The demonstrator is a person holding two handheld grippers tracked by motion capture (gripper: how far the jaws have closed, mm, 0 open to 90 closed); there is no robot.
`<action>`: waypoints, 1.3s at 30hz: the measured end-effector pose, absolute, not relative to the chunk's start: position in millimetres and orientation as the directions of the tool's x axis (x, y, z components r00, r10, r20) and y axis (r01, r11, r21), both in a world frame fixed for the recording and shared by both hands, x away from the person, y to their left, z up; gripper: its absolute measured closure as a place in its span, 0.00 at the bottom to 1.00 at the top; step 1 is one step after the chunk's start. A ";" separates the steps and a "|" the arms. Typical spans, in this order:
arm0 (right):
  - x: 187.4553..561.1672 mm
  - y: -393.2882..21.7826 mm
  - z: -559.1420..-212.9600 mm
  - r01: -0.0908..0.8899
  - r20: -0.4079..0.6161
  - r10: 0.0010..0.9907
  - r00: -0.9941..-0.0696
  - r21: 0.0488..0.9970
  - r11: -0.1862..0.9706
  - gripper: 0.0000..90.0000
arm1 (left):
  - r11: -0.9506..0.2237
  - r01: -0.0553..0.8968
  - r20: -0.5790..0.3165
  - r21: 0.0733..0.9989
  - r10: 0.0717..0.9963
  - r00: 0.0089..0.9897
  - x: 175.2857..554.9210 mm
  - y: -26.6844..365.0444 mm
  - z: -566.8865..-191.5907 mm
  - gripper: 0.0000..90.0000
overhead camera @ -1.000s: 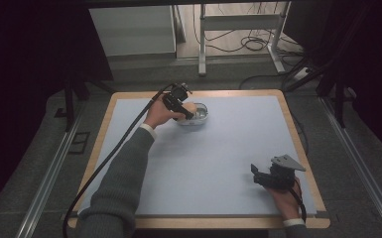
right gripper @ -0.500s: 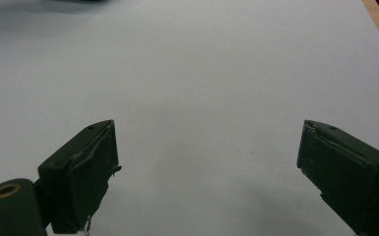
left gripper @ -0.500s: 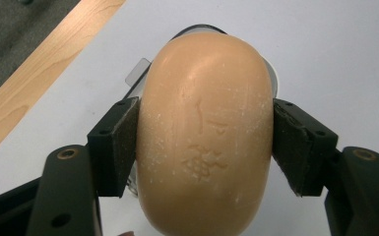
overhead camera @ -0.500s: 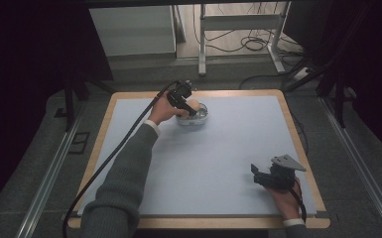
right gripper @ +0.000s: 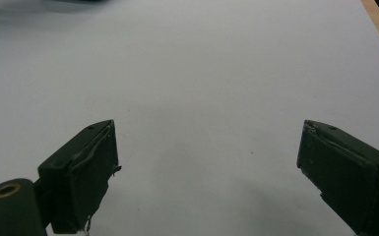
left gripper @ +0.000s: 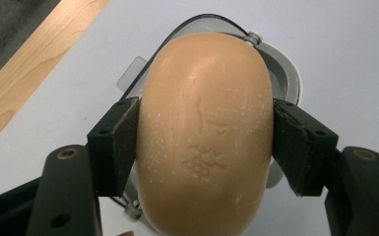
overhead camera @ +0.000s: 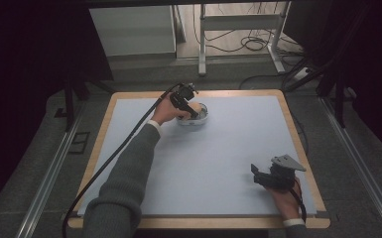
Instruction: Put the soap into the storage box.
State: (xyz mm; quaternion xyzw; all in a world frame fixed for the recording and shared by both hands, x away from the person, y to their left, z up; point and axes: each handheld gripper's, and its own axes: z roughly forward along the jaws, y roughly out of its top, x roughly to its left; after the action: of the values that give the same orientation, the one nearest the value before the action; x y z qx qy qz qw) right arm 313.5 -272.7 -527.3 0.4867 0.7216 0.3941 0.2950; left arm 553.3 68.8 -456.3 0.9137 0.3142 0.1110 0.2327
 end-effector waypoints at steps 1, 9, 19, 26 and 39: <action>313.5 -272.8 -527.2 0.471 -0.041 0.934 -0.354 0.855 0.216 0.09 | -0.693 0.524 0.055 0.494 0.627 0.777 553.7 68.1 -457.3 0.36; 313.5 -272.8 -527.3 0.471 -0.042 0.934 -0.355 0.855 0.218 0.09 | -0.666 0.545 0.022 0.508 0.643 0.765 552.6 65.4 -461.9 0.34; 313.5 -272.3 -527.3 0.473 -0.044 0.935 -0.353 0.853 0.219 0.09 | -0.659 0.514 0.024 0.550 0.627 0.779 534.1 71.7 -447.4 0.28; 313.5 -272.1 -527.4 0.472 -0.049 0.935 -0.352 0.853 0.222 0.09 | -0.642 0.493 0.030 0.588 0.626 0.779 515.4 84.5 -436.3 0.26; 313.9 -273.1 -527.4 0.473 -0.038 0.935 -0.352 0.855 0.213 0.09 | -0.605 0.484 0.014 0.632 0.633 0.774 465.2 109.0 -432.4 0.23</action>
State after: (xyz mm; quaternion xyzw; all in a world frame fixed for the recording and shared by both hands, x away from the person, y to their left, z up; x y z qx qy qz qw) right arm 313.9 -273.1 -527.4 0.4880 0.7214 0.3944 0.2930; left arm 465.2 109.0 -432.4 0.8880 0.3146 0.1191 0.3137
